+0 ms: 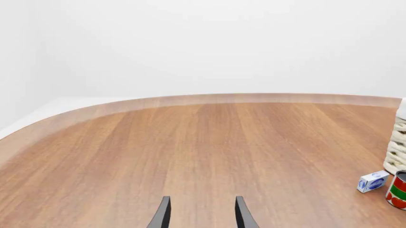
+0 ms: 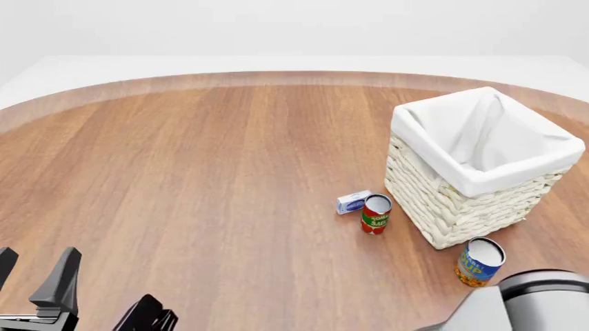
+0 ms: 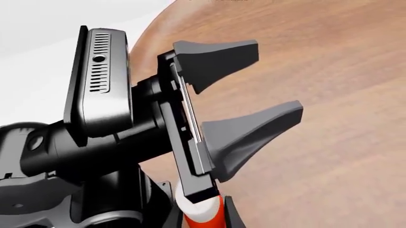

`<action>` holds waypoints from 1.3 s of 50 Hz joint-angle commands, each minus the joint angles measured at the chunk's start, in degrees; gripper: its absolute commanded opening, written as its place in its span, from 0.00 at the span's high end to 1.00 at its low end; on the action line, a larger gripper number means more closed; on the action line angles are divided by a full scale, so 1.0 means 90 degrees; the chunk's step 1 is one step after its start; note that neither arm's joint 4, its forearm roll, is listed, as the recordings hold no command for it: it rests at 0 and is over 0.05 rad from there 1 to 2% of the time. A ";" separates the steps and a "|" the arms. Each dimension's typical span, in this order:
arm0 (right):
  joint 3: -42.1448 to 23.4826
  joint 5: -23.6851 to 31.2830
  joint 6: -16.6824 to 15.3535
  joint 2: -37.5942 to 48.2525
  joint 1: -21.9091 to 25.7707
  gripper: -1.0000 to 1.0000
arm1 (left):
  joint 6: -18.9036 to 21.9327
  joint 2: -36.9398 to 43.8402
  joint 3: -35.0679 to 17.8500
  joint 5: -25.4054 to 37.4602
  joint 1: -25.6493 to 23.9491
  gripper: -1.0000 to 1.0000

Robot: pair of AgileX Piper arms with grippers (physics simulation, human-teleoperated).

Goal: Pick up the ketchup, and put it in the basket.

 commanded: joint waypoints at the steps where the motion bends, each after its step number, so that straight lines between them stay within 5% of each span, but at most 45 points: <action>1: 0.0061 -0.0084 0.0146 -0.0091 -0.0091 1.00 | -0.0001 0.0000 0.0000 0.0000 0.0000 0.00; 65: 0.0037 -0.0166 0.0110 -0.0210 -0.1421 1.00 | 0.0001 0.0001 0.0000 0.0000 0.0001 0.00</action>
